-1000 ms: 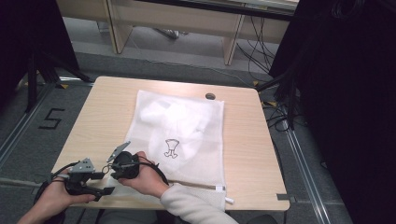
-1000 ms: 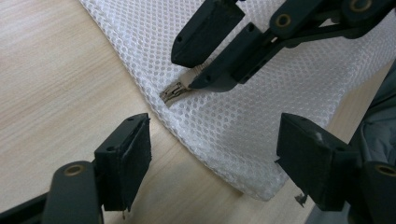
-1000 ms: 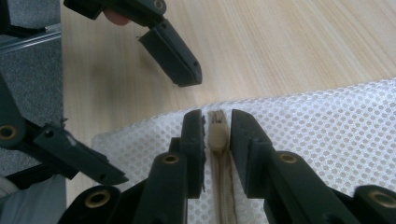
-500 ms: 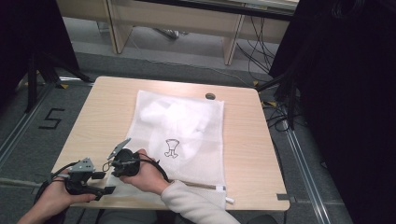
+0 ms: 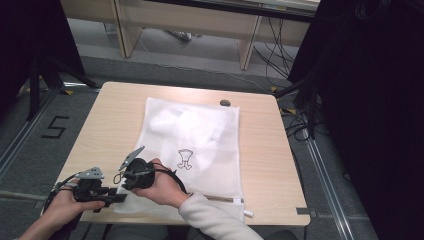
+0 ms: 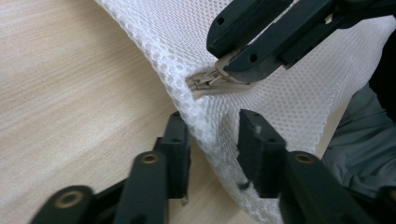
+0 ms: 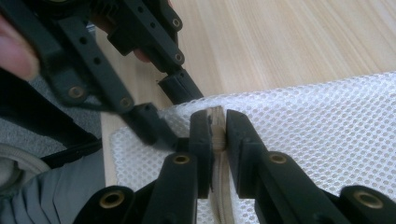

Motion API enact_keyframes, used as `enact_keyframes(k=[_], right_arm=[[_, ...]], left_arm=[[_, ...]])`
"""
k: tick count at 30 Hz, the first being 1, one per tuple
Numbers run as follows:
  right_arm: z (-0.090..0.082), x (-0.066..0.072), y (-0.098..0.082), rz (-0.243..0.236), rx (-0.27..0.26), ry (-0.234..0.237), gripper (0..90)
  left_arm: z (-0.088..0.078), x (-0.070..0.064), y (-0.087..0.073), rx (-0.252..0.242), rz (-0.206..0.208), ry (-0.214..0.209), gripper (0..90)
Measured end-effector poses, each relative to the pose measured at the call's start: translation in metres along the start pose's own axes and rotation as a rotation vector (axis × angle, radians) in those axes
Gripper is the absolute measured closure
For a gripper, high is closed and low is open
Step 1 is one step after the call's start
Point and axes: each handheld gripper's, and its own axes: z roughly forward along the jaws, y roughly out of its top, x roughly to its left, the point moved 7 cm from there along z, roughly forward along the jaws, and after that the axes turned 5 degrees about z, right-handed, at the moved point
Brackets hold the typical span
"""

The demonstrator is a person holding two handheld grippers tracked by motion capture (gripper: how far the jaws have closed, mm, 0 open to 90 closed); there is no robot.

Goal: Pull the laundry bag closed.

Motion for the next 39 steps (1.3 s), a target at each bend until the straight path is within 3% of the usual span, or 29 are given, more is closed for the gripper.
enact_keyframes(k=[2,4,6,9,15,16,18,20,21,24,26,29,31,32,38,39], right_arm=[[-0.001,0.001,-0.002,-0.001,0.006,0.006,81.6],[-0.002,0.0,-0.004,-0.006,0.009,0.007,81.6],[-0.005,-0.001,-0.007,-0.004,0.025,-0.007,81.7],[-0.007,0.003,-0.012,0.021,0.054,-0.002,81.8],[-0.007,0.002,-0.017,-0.022,0.054,-0.007,82.1],[-0.008,0.003,-0.019,0.009,0.073,-0.011,82.2],[-0.008,0.002,-0.02,-0.005,0.076,-0.017,82.2],[-0.009,0.002,-0.021,0.005,0.082,-0.027,82.3],[-0.008,0.001,-0.023,-0.025,0.077,-0.023,82.3],[-0.009,0.0,-0.026,-0.024,0.077,-0.028,82.3],[-0.01,0.001,-0.029,-0.003,0.077,-0.024,82.2],[-0.009,0.001,-0.03,0.0,0.077,-0.022,82.2],[-0.009,-0.002,-0.032,-0.037,0.097,-0.033,82.2],[-0.008,0.001,-0.031,-0.008,0.089,-0.021,82.3],[-0.009,0.001,-0.035,0.001,0.102,-0.021,82.2],[-0.011,0.002,-0.037,0.037,0.127,-0.034,82.2]], left_arm=[[0.0,-0.002,0.0,0.002,-0.003,-0.014,74.5],[-0.003,-0.001,0.002,0.009,0.019,0.006,81.4],[-0.002,-0.004,0.004,-0.003,0.009,-0.008,83.8],[-0.003,-0.008,0.005,0.003,0.014,-0.012,84.9],[-0.004,-0.012,0.008,-0.017,-0.011,-0.025,86.1],[-0.005,-0.012,0.009,-0.016,-0.013,-0.025,86.1],[-0.006,-0.011,0.009,-0.024,-0.021,-0.016,86.2],[-0.006,-0.011,0.01,-0.026,-0.018,-0.02,86.2],[-0.008,-0.01,0.01,-0.039,-0.018,-0.009,86.2],[-0.007,-0.011,0.01,-0.04,-0.016,-0.018,86.2],[-0.007,-0.01,0.01,-0.023,0.006,0.01,86.1],[-0.006,-0.01,0.009,-0.02,0.01,0.006,86.0],[-0.006,-0.01,0.008,-0.013,0.017,0.02,86.0],[-0.006,-0.01,0.008,-0.009,0.023,0.025,86.0],[-0.005,-0.01,0.009,-0.017,0.026,0.028,86.0],[-0.005,-0.01,0.009,-0.019,0.025,0.03,86.0]])
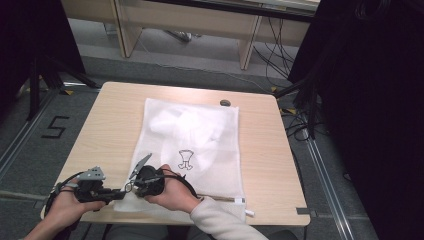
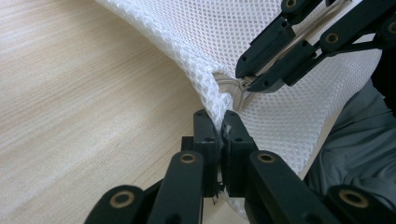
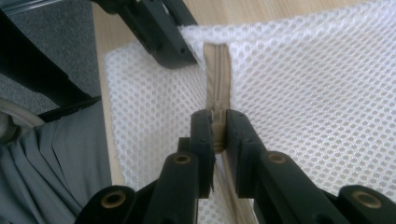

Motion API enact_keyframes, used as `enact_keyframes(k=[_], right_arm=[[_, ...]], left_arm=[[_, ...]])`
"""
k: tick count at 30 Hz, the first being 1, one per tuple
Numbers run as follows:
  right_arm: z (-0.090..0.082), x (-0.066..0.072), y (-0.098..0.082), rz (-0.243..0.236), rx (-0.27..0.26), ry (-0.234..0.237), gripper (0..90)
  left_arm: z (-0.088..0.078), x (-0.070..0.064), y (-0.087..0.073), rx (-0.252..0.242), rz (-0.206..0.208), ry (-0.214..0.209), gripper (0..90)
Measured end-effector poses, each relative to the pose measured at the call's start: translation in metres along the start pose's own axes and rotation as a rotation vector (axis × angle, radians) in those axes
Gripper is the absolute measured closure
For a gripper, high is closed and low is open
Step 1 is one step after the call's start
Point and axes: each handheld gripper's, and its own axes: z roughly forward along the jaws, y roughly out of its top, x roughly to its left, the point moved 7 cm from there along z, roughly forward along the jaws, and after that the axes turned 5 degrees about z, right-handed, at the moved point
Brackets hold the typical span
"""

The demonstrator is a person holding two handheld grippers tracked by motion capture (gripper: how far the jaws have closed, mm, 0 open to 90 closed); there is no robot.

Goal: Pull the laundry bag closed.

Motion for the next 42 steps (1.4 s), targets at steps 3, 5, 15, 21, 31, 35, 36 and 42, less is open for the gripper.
enact_keyframes(k=[3,5,15,21,31,35,36,42], right_arm=[[0.001,-0.001,-0.002,-0.012,-0.01,0.011,82.3],[0.002,-0.002,-0.002,-0.02,-0.017,0.011,82.3],[0.0,-0.003,-0.005,-0.024,-0.002,0.008,82.3],[0.0,-0.005,-0.011,-0.015,0.011,0.002,82.2],[-0.003,-0.007,-0.015,-0.042,0.028,0.007,82.2],[-0.004,-0.007,-0.016,-0.039,0.035,-0.003,82.3],[-0.004,-0.007,-0.017,-0.042,0.039,-0.003,82.3],[-0.006,-0.01,-0.02,-0.037,0.041,0.002,82.3]], left_arm=[[-0.001,0.0,-0.001,0.006,0.006,0.002,86.0],[-0.001,0.001,-0.001,0.006,0.005,0.004,86.0],[-0.001,0.001,0.0,-0.003,0.004,0.008,86.0],[-0.001,0.001,0.0,-0.007,-0.006,0.007,86.0],[0.0,0.001,0.001,-0.035,-0.011,0.005,86.0],[0.0,0.002,0.001,-0.033,-0.003,0.01,86.0],[0.0,0.002,0.001,-0.033,-0.003,0.01,86.0],[0.0,0.002,0.0,-0.028,-0.001,0.011,86.0]])
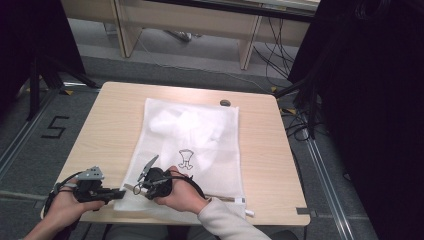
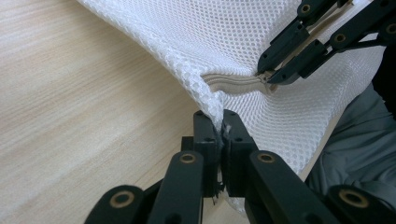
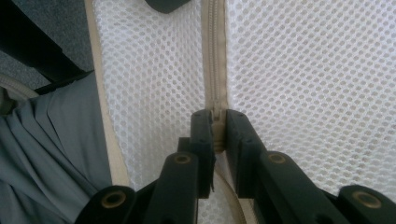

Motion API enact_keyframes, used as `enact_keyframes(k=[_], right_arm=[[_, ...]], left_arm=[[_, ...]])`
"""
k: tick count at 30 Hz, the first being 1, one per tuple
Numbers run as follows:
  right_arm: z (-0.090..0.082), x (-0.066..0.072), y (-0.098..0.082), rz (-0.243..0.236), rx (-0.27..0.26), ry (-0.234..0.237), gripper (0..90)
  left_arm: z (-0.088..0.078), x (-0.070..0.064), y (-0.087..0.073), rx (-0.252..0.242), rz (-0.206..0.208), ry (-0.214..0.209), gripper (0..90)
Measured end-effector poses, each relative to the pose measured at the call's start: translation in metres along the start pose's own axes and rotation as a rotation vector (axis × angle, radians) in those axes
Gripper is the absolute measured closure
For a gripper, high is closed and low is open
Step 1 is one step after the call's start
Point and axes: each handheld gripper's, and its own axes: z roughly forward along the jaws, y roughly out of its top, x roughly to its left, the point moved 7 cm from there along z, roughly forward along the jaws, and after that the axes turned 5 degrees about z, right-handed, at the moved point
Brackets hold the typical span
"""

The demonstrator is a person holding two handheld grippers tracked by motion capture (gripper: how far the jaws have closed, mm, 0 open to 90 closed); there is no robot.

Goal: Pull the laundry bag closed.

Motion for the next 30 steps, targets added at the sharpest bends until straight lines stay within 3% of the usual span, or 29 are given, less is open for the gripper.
enact_keyframes(k=[16,30], right_arm=[[-0.0058,-0.0033,-0.0074,0.024,0.017,-0.006,82.3],[-0.0093,-0.0051,-0.0102,0.006,0.027,-0.006,82.3]], left_arm=[[-0.0008,0.0006,0.0001,0.007,-0.021,0.001,85.9],[0.0001,0.0008,0.0001,-0.006,-0.024,0.004,85.8]])
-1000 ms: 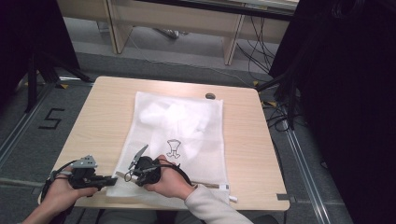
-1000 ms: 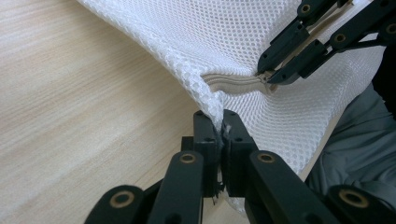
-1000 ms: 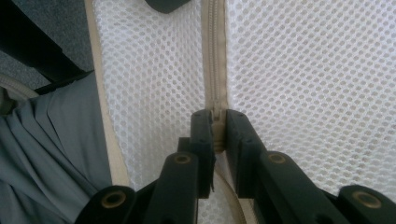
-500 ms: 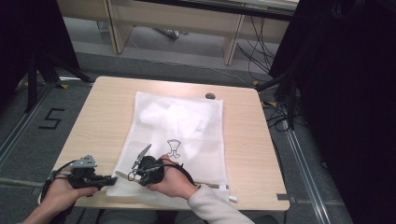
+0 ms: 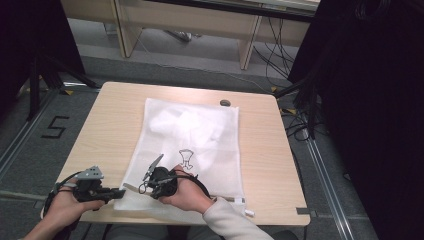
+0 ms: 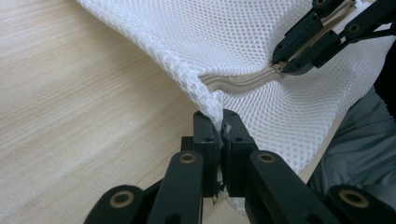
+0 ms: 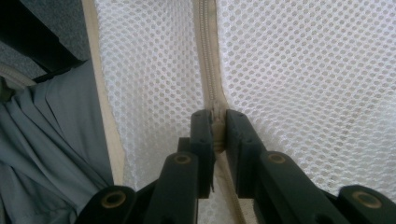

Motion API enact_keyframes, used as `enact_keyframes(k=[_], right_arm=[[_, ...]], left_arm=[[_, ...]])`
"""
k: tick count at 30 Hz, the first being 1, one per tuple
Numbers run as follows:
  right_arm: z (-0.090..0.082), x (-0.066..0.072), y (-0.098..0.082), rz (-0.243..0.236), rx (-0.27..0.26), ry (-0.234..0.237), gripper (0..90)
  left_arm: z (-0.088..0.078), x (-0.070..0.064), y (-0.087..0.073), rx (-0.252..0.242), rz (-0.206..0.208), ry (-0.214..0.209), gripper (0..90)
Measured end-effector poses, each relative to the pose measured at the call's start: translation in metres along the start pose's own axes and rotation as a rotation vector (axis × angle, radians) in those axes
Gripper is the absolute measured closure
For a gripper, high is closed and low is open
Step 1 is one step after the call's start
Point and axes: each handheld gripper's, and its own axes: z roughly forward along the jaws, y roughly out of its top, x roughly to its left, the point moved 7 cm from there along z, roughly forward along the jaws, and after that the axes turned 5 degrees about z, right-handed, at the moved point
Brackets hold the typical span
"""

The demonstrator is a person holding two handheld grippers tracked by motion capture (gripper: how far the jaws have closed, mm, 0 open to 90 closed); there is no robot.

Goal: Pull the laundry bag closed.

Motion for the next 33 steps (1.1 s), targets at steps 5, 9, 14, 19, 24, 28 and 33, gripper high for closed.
enact_keyframes(k=[5,9,14,19,24,28,33], right_arm=[[-0.002,-0.001,-0.003,0.023,0.009,-0.003,82.3],[-0.004,-0.002,-0.003,0.014,0.004,-0.006,82.3],[-0.006,-0.002,-0.005,0.024,0.013,-0.011,82.3],[-0.006,-0.003,-0.006,0.016,0.011,-0.008,82.3],[-0.008,-0.004,-0.007,0.018,0.015,-0.014,82.3],[-0.009,-0.006,-0.009,0.024,0.015,-0.01,82.3],[-0.012,-0.007,-0.012,0.038,0.024,-0.014,82.3]], left_arm=[[0.0,0.0,0.0,0.001,-0.003,0.001,85.8],[0.0,0.001,0.0,0.004,0.001,0.005,85.8],[-0.001,0.001,-0.001,0.007,0.003,0.006,85.8],[-0.001,0.002,-0.001,0.007,0.005,0.008,85.8],[-0.001,0.002,-0.001,0.008,0.007,0.011,85.8],[-0.002,0.002,-0.001,0.028,0.013,0.007,85.9],[-0.001,0.002,-0.001,0.009,0.01,0.013,85.8]])
